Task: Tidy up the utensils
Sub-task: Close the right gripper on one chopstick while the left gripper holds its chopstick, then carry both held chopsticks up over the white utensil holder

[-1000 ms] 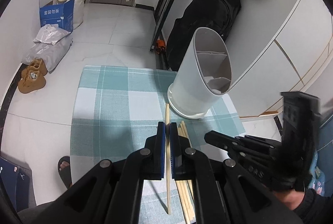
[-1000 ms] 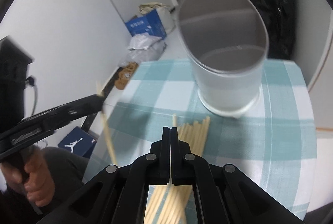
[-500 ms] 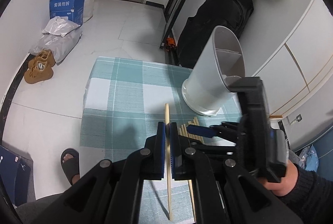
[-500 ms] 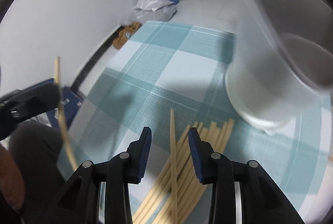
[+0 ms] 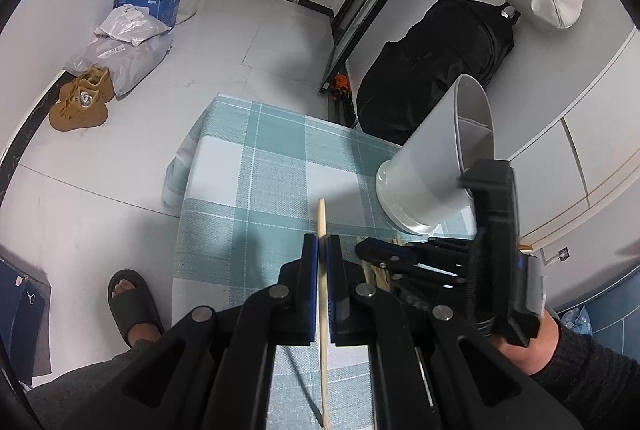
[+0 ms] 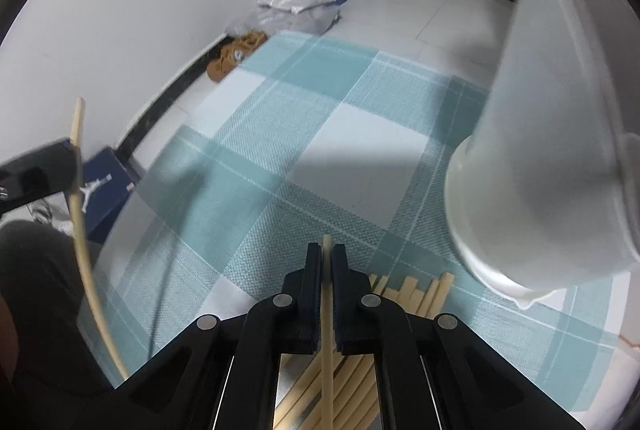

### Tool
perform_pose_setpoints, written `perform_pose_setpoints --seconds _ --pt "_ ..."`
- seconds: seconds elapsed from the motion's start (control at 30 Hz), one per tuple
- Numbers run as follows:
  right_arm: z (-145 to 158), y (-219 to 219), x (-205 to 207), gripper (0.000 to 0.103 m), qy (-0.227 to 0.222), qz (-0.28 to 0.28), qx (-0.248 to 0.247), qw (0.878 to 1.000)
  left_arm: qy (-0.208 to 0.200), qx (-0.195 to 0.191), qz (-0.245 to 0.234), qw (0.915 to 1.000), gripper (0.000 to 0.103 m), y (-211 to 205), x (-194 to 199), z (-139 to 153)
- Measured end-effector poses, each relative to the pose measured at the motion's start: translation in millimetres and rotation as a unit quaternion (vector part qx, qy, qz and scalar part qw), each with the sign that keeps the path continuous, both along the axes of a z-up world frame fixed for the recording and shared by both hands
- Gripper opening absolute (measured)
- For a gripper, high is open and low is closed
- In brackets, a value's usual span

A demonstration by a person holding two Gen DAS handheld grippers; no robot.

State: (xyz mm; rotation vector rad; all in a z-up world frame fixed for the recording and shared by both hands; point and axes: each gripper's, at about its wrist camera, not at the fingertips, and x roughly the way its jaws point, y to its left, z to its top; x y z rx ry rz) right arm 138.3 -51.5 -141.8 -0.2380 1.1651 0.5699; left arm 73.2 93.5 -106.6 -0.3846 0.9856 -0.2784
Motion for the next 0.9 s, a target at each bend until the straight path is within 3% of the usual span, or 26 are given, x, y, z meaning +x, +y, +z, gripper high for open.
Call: perform_pose_setpoints --seconds 0.17,0.43,0.67,0.9 --pt "31 -24 -6 0.004 -0.025 -0.031 0.054 0.998 -0.007 0.006 -0.01 0.9999 0.0 -8 -1 6" --pt "90 -79 -44 0.004 -0.107 -0.063 0.172 0.977 -0.022 0.014 -0.031 0.9992 0.0 -27 -8 23" --pt "114 -102 -74 0.004 -0.166 -0.077 0.208 0.961 -0.042 0.048 -0.055 0.9964 0.0 -50 -13 43" --pt "125 -111 -80 0.004 -0.19 -0.085 0.234 0.95 -0.055 0.067 -0.076 0.9933 0.0 -71 -13 58"
